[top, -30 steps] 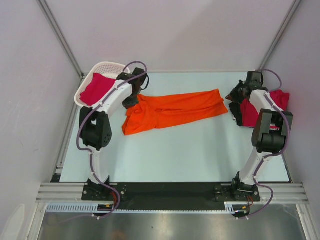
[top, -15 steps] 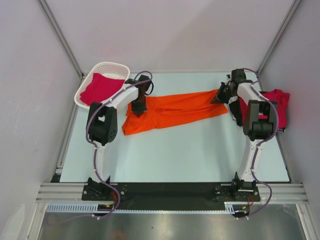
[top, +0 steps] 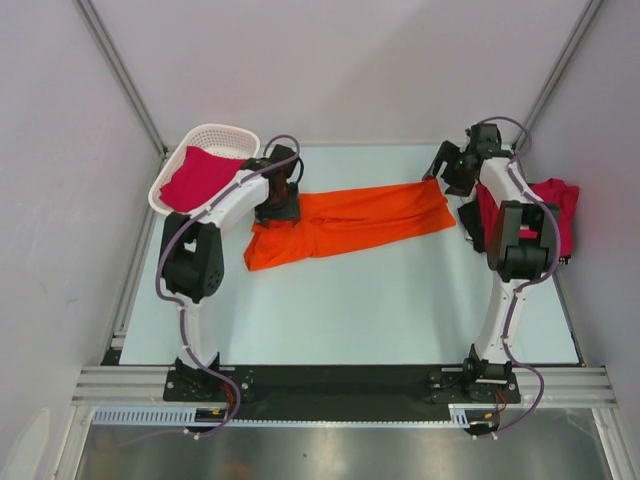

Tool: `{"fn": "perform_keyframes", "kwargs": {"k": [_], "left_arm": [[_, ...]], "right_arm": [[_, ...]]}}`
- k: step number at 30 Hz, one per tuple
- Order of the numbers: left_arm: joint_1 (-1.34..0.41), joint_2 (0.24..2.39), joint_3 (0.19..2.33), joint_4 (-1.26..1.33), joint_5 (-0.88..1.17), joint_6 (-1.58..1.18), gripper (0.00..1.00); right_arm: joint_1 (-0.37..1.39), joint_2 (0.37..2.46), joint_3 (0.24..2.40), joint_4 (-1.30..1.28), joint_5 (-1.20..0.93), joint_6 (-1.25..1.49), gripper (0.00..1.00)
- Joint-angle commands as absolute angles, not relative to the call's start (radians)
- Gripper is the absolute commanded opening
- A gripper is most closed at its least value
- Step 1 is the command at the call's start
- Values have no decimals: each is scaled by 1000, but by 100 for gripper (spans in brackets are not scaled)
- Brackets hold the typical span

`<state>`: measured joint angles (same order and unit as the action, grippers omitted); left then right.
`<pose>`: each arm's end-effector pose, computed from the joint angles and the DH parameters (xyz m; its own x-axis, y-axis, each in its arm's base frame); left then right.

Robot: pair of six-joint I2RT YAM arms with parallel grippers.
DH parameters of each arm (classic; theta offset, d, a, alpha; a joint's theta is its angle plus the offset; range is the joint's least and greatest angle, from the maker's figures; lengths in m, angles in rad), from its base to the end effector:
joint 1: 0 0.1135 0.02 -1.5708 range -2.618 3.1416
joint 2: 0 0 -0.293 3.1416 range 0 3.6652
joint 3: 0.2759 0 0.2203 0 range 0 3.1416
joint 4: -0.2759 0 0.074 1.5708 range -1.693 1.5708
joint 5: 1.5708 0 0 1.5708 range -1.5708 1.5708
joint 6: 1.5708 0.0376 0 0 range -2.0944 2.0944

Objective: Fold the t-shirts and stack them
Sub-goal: Fold the other side of the tshirt into a rectangle

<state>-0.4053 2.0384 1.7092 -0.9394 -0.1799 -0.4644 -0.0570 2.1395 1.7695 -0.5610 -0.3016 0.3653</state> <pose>0.3749 -0.1535 0.2573 -0.9363 -0.0778 -0.3426 -0.0898 0.9958 0.0194 0.4626 -0.0152 0.2515 -0.7919 0.3869 -0.4725 0.1716 0.8835 0.4358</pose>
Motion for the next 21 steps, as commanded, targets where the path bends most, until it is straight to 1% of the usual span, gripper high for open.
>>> {"fn": "perform_keyframes", "kwargs": {"k": [1,3,5,7,8,13,14,15,16,17,18,21], "left_arm": [[-390,1924,1677,-874,-180,-472,80],[-382,1936,1671,-897,-184,-462,83],[-379,1953,1674,-914,-187,-457,83],[-374,1959,1675,-933,-193,-456,83],[-373,1966,1678,-939,-192,-451,83],[-368,2008,1706,-956,-204,-434,83],[-368,2013,1712,-960,-206,-434,83],[-368,2019,1718,-963,-203,-431,83],[-368,2028,1730,-963,-198,-423,83],[-367,2029,1735,-963,-195,-420,83],[-368,2034,1741,-963,-193,-416,83],[-368,2043,1756,-968,-199,-397,83]], "right_arm": [[-112,2109,1879,-463,-235,361,95],[-126,2164,1977,-511,-250,338,97],[-130,2228,2038,-598,-261,330,97],[-132,2232,2074,-661,-271,336,95],[-132,2203,2053,-667,-281,336,94],[-150,2043,1778,-660,-273,392,92],[-162,1996,1731,-622,-302,415,92],[-176,1977,1630,-595,-367,438,90],[-205,1951,1588,-568,-403,499,89],[-216,1915,1536,-483,-447,520,88],[-225,1901,1485,-468,-493,546,87],[-235,1865,1463,-537,-488,575,85]]}}
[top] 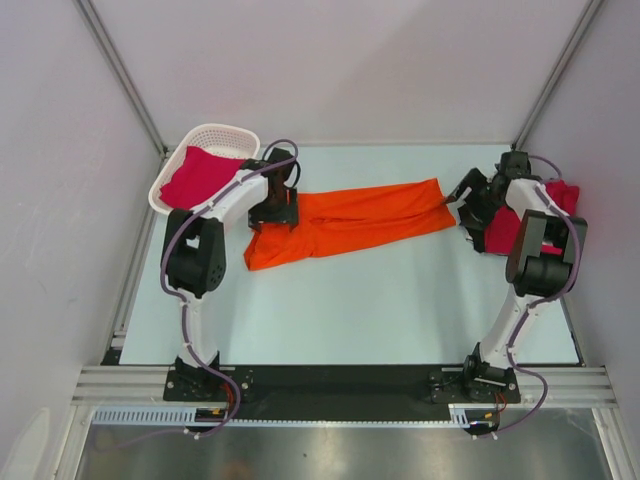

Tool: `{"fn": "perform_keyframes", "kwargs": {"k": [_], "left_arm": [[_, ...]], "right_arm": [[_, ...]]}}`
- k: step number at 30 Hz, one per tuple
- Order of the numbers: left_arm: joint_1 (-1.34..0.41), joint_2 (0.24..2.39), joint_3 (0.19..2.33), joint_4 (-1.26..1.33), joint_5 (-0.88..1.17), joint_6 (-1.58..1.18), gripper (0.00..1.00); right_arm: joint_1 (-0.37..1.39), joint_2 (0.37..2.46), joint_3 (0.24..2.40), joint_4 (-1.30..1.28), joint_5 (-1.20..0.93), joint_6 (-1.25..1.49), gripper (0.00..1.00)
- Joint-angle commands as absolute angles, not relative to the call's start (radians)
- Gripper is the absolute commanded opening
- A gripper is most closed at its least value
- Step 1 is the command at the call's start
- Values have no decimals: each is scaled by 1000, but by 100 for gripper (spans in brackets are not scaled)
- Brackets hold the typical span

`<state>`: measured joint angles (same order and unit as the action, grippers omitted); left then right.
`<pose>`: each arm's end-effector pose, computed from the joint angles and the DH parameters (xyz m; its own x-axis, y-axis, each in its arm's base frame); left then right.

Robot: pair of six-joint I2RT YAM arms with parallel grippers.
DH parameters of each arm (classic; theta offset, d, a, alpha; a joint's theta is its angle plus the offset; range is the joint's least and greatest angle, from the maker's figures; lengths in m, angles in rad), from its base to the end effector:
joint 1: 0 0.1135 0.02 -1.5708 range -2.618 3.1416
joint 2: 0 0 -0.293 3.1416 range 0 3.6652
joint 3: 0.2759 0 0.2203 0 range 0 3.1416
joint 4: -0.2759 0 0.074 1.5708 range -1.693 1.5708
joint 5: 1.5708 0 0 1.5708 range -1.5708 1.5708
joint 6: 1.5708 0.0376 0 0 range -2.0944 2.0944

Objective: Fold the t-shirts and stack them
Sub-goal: Fold the other side of the tshirt into a rectangle, then rotate the tshirt 90 degrees

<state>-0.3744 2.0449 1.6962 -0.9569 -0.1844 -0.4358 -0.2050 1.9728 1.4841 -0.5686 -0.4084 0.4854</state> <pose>0.3772 -0.1408 0.2511 -0.9471 -0.0737 -0.3123 -0.0938 0.9943 0.0498 0.3979 -0.0675 0.2421 -0.7562 0.5946 -0.2731 0.3942 0.7471 0.5351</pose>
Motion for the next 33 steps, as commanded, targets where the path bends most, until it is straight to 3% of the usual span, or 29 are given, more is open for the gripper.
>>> {"fn": "perform_keyframes", "kwargs": {"k": [1,6,15,28,33], "left_arm": [[-367,2042,1756,-969,-204,-390,83],[-367,2033,1737,-965,-218,-377,83],[-365,2013,1710,-953,-232,-364,83],[-350,1982,1692,-953,-258,-356,91],[-338,1982,1698,-957,-264,-348,92]], "right_arm": [[-235,1852,1445,-557,-491,572,85],[-233,1741,1321,-568,-463,586,84],[-209,1766,1126,-420,-468,699,77],[-104,1930,1207,-250,-330,791,76],[-64,2018,1296,-242,-304,810,66]]}}
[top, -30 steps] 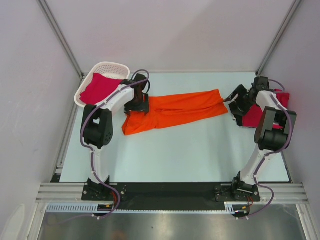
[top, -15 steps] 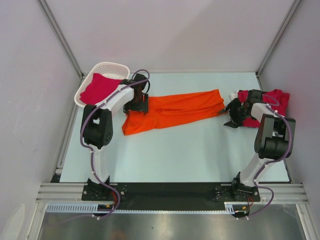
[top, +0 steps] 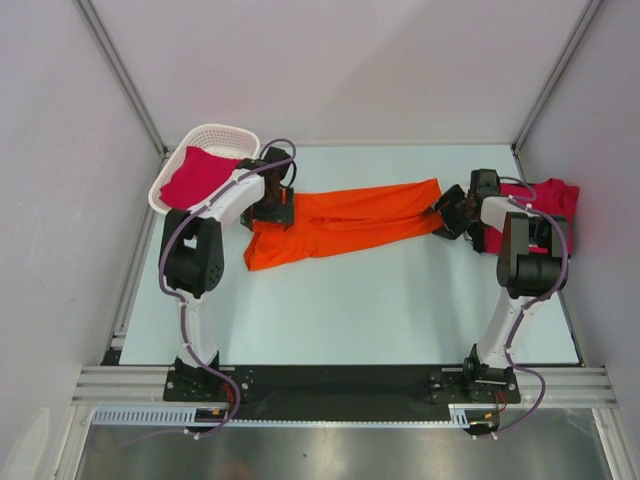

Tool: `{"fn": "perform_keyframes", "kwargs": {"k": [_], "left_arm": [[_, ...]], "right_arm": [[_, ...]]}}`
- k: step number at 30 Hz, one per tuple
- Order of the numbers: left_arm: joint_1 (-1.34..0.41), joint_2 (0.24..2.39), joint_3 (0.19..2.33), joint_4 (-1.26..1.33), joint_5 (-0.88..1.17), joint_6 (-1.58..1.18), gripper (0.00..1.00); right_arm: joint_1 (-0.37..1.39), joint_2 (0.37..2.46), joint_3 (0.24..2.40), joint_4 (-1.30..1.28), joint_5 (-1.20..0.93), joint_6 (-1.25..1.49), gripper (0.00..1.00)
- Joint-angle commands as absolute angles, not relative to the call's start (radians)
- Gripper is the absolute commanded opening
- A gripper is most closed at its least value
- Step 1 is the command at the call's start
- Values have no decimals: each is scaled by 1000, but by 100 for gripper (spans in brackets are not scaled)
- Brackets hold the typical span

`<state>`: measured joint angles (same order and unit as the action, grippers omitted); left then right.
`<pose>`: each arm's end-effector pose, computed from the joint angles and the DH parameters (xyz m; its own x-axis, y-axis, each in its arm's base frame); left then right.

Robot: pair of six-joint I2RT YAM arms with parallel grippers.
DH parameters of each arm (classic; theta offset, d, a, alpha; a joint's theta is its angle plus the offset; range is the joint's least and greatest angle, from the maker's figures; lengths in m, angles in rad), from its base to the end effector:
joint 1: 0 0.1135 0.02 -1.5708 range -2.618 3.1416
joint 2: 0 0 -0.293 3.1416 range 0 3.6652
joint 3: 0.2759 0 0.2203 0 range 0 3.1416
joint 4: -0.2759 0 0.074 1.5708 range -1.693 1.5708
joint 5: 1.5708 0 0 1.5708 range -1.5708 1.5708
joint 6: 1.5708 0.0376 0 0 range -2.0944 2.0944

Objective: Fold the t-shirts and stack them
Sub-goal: Rotate the tshirt 90 degrees

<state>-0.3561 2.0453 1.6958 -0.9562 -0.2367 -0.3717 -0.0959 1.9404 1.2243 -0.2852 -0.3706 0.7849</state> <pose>0.3804 -0.1321 0.2512 -0.9449 -0.0252 -0.3263 -0.0664 0.9911 0.1157 0.3835 -0.0232 0.2010 -0.6674 0.7260 -0.1659 0.5181 0.6126 0.5969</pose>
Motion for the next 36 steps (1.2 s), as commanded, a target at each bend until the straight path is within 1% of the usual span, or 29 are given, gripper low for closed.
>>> {"fn": "perform_keyframes", "kwargs": {"k": [1,2,4,5,6,8,13,20,28,33,36], "left_arm": [[-334,1982,1698,-956,-265,-348,92],[-333,1988,1700,-960,-282,-353,92],[-324,2000,1715,-982,-301,-370,88],[-318,2015,1724,-994,-317,-392,87],[-307,2022,1745,-1003,-319,-400,86],[-295,2032,1770,-1000,-313,-425,87],[-268,2060,1871,-976,-267,-456,89],[-268,2200,2066,-1014,-221,-472,88],[-268,2270,2125,-1046,-199,-495,88],[-270,2313,2164,-1068,-195,-506,87],[-268,2352,2210,-1077,-176,-518,85]], "right_arm": [[-58,2031,1322,-244,-304,808,61],[-54,2040,1331,-244,-308,811,47],[-52,2054,1348,-259,-313,811,26],[-51,2052,1359,-267,-310,808,12],[-51,2049,1362,-293,-307,795,6],[-52,2023,1368,-330,-278,769,0],[-71,1958,1355,-457,-230,686,0],[-71,1893,1296,-590,-233,643,0],[-9,1893,1289,-759,-320,577,0],[-3,1870,1272,-864,-365,532,0],[34,1852,1273,-926,-354,496,0]]}}
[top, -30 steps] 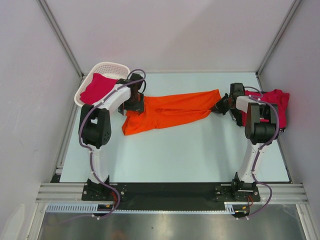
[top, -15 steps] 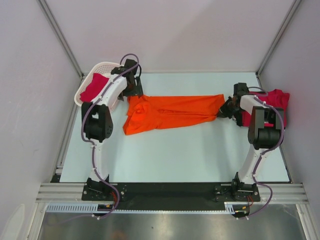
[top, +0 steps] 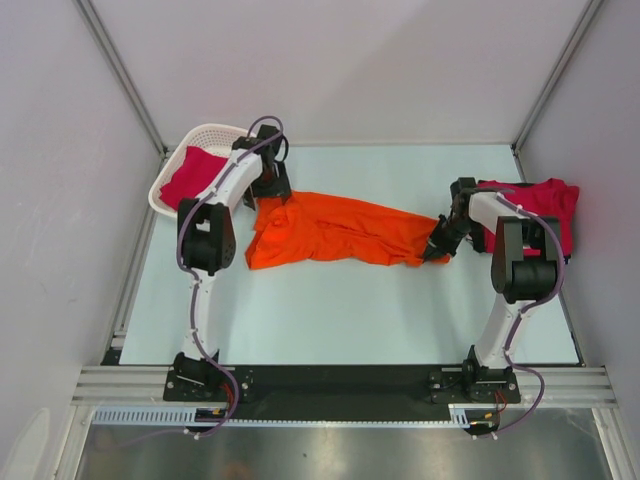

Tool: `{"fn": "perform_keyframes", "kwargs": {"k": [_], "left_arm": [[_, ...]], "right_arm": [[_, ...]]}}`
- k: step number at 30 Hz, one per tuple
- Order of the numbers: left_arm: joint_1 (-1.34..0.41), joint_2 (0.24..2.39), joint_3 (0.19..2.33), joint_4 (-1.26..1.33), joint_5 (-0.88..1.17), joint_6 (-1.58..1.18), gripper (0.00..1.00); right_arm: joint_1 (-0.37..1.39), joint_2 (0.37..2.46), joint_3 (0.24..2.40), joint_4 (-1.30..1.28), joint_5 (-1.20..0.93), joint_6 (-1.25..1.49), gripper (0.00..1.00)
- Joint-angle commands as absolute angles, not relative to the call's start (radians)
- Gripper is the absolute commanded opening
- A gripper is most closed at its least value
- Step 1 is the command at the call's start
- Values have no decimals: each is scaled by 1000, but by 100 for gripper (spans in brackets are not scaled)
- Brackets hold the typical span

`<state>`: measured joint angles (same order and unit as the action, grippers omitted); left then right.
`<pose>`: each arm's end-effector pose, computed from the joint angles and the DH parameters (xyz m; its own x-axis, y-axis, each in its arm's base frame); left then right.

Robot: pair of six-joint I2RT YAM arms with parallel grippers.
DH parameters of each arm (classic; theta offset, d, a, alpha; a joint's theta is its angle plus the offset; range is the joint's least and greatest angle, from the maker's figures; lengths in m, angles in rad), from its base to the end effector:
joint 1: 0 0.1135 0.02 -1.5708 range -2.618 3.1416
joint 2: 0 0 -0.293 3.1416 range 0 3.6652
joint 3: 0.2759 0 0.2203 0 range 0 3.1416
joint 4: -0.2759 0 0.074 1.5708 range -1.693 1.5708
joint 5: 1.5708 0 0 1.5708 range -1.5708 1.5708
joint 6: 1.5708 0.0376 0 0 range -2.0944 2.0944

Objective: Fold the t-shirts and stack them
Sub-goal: Rotate the tshirt 90 degrees

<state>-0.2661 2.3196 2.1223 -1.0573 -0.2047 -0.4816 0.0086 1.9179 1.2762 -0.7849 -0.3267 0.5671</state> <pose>0.4589 -0.1172 0.2401 -0.9037 -0.2237 -0.3651 -0.2506 0.9677 0.0272 0.3410 0.0150 0.2018 -0.8638 0.5014 0.0494 0.4858 0.8031 0.3451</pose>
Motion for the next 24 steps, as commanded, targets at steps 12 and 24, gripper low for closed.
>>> {"fn": "perform_keyframes", "kwargs": {"k": [12,24], "left_arm": [[-268,2368,2246,-1081,-156,-515,0],[-252,2362,2252,-1078,-147,-505,55]], "right_arm": [[37,1819,1264,-979,-202,499,0],[149,1686,1049,-1012,-172,534,5]]}}
